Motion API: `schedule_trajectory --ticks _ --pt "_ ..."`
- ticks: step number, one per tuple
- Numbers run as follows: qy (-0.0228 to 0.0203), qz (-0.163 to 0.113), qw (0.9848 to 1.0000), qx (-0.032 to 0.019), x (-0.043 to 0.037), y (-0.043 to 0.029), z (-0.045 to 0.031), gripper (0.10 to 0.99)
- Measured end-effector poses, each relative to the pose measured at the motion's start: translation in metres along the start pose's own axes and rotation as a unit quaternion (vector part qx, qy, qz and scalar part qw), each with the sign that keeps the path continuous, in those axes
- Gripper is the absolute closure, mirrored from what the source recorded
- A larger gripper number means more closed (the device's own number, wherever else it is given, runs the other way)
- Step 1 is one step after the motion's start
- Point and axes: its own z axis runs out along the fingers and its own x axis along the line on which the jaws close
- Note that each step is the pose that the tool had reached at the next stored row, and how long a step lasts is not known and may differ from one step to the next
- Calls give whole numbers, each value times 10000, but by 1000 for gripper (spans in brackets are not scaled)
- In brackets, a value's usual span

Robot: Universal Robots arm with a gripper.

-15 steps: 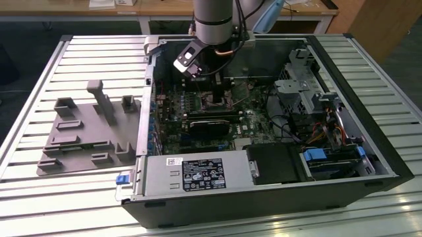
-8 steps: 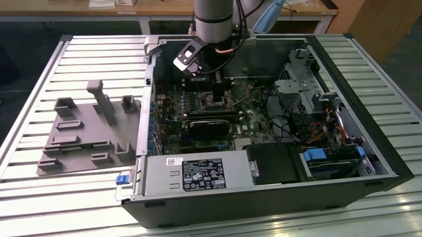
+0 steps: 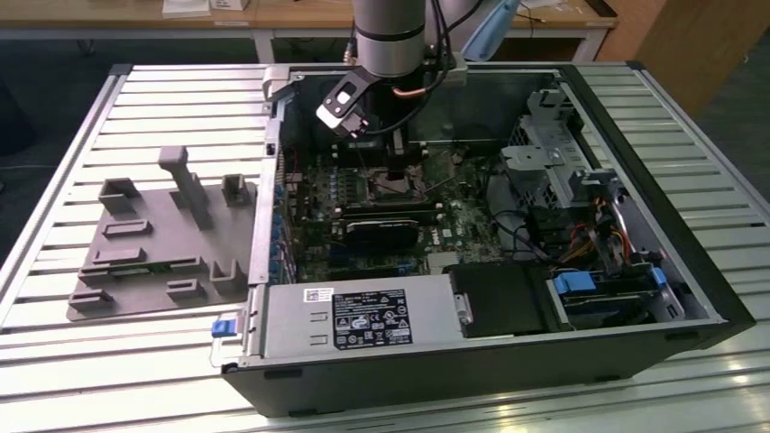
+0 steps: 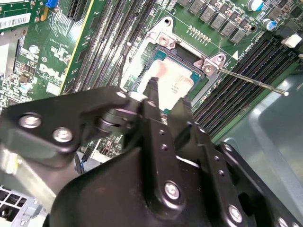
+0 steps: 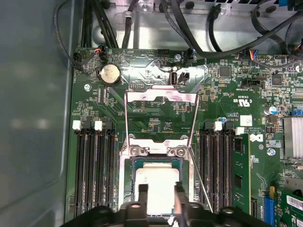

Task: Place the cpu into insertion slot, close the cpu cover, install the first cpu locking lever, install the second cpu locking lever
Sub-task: 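Place the cpu into insertion slot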

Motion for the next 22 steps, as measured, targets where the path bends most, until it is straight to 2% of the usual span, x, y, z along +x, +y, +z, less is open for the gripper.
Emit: schedule_trajectory --ticks 1,2,4,5,6,7,14,22 --pt "0 0 10000 0 0 0 -1 784" --pt "0 0 10000 0 0 0 -2 784" --pt "0 0 10000 0 0 0 -5 906" --pt "0 0 10000 0 0 0 -6 906" --pt "0 0 10000 0 0 1 -8 965" --pt "0 0 10000 0 0 1 -9 984" --pt "-2 0 10000 1 -1 3 -32 984" --pt "0 0 10000 -3 -4 16 -182 984"
